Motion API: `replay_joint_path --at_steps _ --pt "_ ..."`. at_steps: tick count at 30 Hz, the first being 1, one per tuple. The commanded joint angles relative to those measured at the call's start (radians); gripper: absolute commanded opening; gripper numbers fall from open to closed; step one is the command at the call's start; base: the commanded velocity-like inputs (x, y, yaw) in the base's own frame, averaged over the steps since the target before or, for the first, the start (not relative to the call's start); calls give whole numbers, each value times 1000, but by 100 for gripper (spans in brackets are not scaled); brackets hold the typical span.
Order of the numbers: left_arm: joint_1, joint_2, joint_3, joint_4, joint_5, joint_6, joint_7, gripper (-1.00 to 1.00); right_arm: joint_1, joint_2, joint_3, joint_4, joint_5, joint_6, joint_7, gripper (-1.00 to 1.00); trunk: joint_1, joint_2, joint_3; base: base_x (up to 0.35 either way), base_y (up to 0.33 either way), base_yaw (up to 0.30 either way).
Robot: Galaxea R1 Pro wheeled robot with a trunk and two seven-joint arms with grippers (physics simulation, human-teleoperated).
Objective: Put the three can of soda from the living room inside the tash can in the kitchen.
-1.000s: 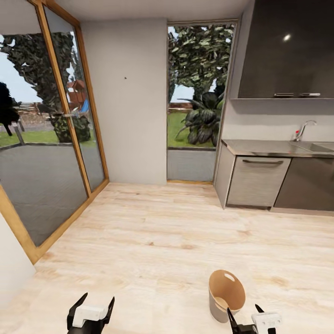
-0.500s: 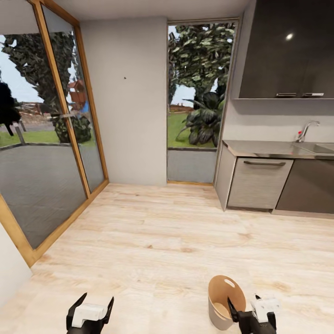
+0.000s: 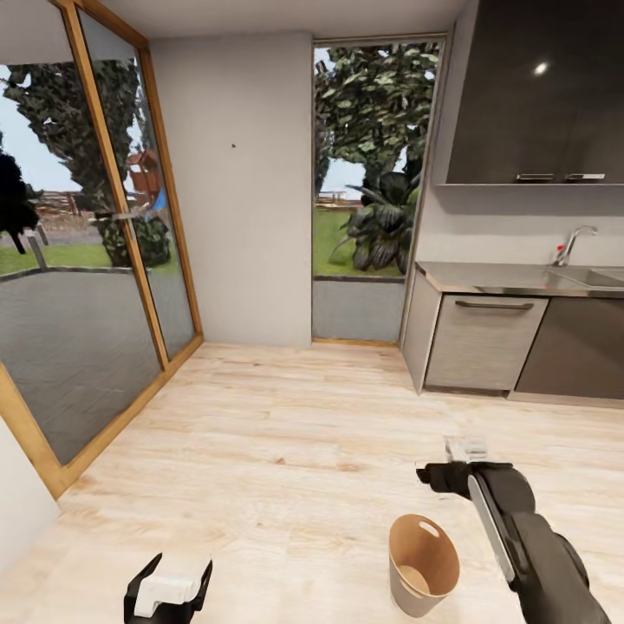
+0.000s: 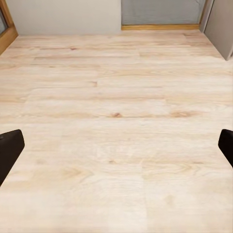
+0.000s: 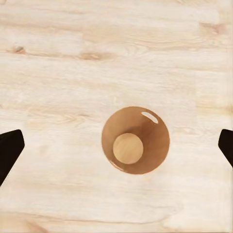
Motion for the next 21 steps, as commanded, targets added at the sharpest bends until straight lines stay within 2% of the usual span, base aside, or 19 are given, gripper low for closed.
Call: replay_joint_path --at_steps 1,5,6,9,11,14,15,19,21 --pt "0 0 0 0 0 0 -1 100 -71 -4 0 70 2 24 -1 100 0 0 0 0 0 0" --pt "0 0 0 1 0 1 -1 100 -193 -22 -1 242 4 28 -2 100 0 0 0 0 0 0" --pt "0 0 0 1 -1 1 -1 100 -279 -38 -1 392 5 28 -6 100 0 0 0 0 0 0" --pt "0 0 0 1 -1 1 -2 100 -379 -59 -1 585 5 28 -10 100 0 0 0 0 0 0" --pt "0 0 0 1 -2 1 -2 100 -472 -93 -1 788 4 28 -12 100 0 0 0 0 0 0" --pt "0 0 0 2 -2 1 -1 100 -546 -123 -1 958 6 -3 -12 100 0 0 0 0 0 0" --pt "0 0 0 2 -2 1 -3 100 -584 -141 0 1060 6 -26 -7 100 0 0 0 0 0 0" --pt "0 0 0 3 -3 6 -3 100 -606 -159 3 1128 -1 -40 2 100 0 0 0 79 -28 0" --pt "0 0 0 3 -3 9 -3 100 -608 -160 4 1133 -1 -42 4 100 0 0 0 221 -125 0"
